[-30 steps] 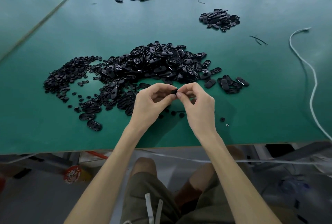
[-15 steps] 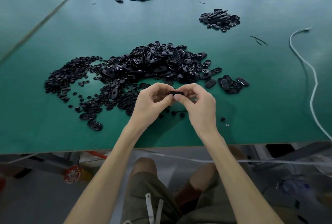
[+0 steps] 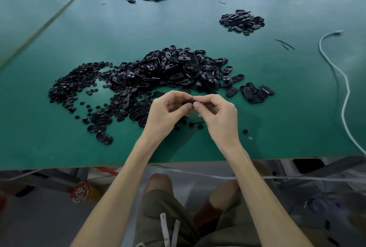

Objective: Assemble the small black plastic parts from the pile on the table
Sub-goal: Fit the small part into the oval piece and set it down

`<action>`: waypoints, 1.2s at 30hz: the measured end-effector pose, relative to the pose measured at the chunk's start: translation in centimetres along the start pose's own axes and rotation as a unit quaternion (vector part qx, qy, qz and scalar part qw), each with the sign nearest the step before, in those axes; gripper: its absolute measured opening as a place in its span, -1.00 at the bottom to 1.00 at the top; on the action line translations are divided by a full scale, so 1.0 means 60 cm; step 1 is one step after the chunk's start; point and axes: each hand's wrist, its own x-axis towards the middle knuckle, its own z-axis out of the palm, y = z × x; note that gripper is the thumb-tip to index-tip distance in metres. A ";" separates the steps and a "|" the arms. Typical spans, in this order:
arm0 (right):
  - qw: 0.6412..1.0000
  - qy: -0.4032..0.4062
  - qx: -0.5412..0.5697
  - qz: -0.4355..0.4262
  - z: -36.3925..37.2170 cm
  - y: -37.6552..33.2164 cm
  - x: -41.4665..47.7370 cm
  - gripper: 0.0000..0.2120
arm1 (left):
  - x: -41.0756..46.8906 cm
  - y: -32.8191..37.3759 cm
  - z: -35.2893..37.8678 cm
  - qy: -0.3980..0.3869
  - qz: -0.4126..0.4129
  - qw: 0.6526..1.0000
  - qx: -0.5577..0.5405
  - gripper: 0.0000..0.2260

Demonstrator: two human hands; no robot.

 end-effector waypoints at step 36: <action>0.999 -0.025 -0.025 -0.022 0.003 -0.003 0.000 -0.79 | 0.000 -0.003 -0.003 0.015 0.002 1.000 -0.004 -0.89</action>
